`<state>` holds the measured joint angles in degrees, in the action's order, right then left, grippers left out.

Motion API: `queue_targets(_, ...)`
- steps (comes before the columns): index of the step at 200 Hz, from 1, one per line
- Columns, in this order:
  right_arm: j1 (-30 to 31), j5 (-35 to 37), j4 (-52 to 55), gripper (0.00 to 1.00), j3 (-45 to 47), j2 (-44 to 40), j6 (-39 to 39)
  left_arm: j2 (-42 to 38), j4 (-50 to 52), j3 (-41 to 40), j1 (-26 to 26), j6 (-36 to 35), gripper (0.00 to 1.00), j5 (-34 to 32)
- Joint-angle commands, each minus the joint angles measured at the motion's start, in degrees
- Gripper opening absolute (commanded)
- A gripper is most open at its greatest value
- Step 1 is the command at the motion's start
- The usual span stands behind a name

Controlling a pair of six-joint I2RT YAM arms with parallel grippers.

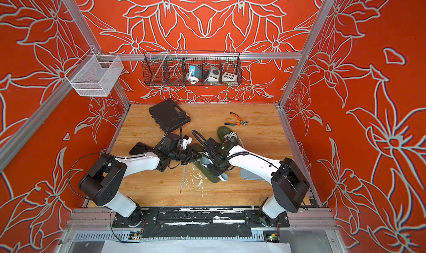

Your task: Insert the insole into the shoe

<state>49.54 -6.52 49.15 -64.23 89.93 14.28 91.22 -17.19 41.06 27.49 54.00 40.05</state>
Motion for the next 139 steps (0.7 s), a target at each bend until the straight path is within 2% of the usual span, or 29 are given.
queue_targets(1, 0.21, 3.55, 0.22, 0.19, -4.49, 3.35, -4.06, -0.43, -0.29, 1.4, 0.64, -0.31, 0.0, 1.51)
queue_targets(42, 0.21, 4.22, 0.58, 0.19, -7.57, 6.0, -5.79, -0.26, -0.51, 1.37, 0.64, -0.04, 0.0, 1.67)
queue_targets(83, 0.09, 3.39, -5.46, 0.19, -6.91, 6.72, -4.27, -0.03, -1.44, 1.0, 0.65, 0.49, 0.0, 2.13)
queue_targets(125, 0.03, 1.99, -9.98, 0.21, -6.26, 7.8, -2.61, -0.42, -2.06, 0.53, 0.64, 0.93, 0.0, 2.18)
queue_targets(139, -0.04, 2.29, -9.43, 0.25, -6.26, 8.09, -2.09, -0.59, -2.23, 0.29, 0.64, 1.02, 0.0, 2.13)
